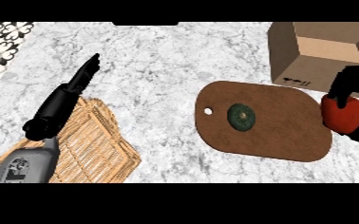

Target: Pick the bell pepper from the cutting board and place it in the cardboard box

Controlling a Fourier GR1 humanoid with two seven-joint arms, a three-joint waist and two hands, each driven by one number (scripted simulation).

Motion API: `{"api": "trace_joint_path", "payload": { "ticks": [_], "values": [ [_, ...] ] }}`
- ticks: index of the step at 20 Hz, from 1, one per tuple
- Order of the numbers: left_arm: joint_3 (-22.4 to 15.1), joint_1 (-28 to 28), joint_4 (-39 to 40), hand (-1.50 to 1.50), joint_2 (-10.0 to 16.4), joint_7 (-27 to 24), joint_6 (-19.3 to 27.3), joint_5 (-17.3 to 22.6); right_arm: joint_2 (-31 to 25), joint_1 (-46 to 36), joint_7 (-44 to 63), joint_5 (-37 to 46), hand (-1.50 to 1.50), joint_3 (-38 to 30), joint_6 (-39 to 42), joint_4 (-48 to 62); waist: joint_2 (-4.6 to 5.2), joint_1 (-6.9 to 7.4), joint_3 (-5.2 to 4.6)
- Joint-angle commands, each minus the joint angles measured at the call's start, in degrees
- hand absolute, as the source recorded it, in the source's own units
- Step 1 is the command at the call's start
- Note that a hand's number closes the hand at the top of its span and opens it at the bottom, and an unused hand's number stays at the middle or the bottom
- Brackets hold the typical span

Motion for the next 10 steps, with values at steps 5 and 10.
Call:
{"api": "trace_joint_path", "payload": {
  "ticks": [5, 10],
  "values": [
    [1.1, 1.2, -3.3, 0.0, 1.7, 0.9, -3.2, 2.3, -0.3, -14.4, 12.4, -3.9, 1.5, -7.8, 1.8, 16.1, 0.22, 1.8, 0.01],
    [-0.6, -3.0, -0.2, 0.0, -0.4, 1.9, -1.8, 0.1, -2.6, -28.0, 9.6, 2.7, 1.5, -5.0, -0.5, 33.7, 0.52, 1.98, 0.02]
  ]
}}
